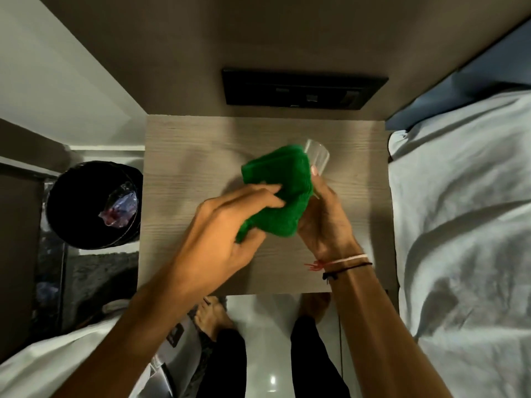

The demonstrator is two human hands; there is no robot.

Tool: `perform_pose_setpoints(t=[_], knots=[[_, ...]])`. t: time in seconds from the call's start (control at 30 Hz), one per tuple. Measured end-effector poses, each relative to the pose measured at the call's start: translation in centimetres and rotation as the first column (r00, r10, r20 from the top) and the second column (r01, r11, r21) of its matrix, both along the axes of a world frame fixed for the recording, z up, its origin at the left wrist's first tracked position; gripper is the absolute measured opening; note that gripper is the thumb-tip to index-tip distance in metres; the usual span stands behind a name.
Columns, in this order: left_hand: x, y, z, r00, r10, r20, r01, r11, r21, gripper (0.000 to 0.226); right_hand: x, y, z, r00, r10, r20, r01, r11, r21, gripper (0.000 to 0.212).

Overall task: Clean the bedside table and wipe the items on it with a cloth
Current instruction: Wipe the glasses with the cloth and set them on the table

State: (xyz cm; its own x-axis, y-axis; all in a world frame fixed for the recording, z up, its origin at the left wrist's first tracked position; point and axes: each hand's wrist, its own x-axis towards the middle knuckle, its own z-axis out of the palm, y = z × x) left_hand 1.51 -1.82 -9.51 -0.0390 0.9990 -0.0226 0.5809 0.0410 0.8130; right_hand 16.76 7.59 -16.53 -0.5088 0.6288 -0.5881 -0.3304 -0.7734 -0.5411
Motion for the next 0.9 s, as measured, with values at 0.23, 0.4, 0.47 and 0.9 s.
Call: perform_pose_setpoints(t=[0.23, 0.4, 0.47, 0.9], knots=[[-0.5, 3.6, 0.5, 0.974, 0.212, -0.082, -0.204, 0.974, 0.098, 0.042, -2.6, -1.9, 0.7, 0.984, -0.056, -0.166, 0.046, 0.997, -0.065, 0.063], [2.0, 2.1, 0.5, 0.995, 0.038, -0.090, -0.041, 0.999, -0.031, 0.079, -3.5, -1.6, 0.3, 0.941, -0.225, -0.252, 0.188, 0.969, -0.162, 0.062], [1.6, 0.4, 0.6, 0.994, -0.046, -0.103, 0.042, 0.998, -0.045, 0.091, -2.8, -0.9, 0.2, 0.960, -0.225, -0.165, 0.196, 0.965, -0.175, 0.056], [-1.0, 2.5, 2.6, 0.987, 0.126, -0.098, -0.135, 0.987, -0.091, 0.080, -5.3, -2.1, 1.4, 0.972, -0.105, -0.210, 0.099, 0.994, -0.036, 0.062]])
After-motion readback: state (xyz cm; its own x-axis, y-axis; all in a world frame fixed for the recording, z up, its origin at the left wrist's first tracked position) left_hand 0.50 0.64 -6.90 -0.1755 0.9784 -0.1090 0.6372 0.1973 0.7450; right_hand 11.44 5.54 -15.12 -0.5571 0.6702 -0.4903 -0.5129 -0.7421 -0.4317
